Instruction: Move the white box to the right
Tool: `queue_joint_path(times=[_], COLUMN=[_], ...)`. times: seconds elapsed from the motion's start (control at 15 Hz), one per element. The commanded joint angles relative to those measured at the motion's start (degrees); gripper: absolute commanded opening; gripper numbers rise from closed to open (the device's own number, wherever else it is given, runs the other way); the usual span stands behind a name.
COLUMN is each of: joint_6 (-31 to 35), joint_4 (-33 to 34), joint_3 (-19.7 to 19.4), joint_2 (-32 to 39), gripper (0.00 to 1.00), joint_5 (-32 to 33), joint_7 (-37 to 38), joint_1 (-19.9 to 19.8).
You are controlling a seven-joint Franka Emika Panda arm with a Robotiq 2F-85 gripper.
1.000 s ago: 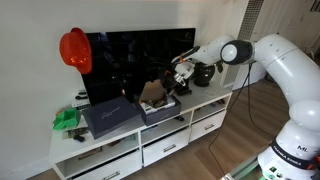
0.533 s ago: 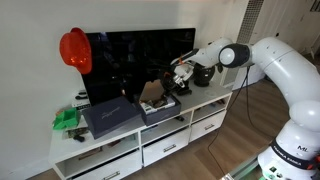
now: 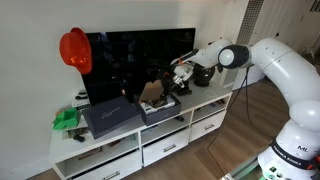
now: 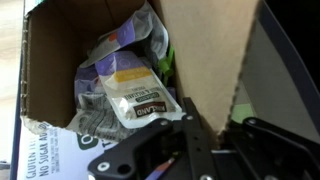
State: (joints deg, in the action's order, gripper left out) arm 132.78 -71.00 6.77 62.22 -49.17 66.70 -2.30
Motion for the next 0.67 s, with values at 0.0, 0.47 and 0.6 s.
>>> queue_joint_path(times=[0.0,0.47,0.6], joint_6=[-3.1,-9.9,-11.5], joint_4=[2.8,3.4,3.7], joint_3=[0.0,-0.1,0.3], joint_2=[1.4,0.2,0.0], gripper=[0.00,0.01,0.01], joint_5=[-1.1,-1.8,-2.2], joint_7=[1.6,3.2,3.1], joint_1=[-0.4,-2.6,-3.7])
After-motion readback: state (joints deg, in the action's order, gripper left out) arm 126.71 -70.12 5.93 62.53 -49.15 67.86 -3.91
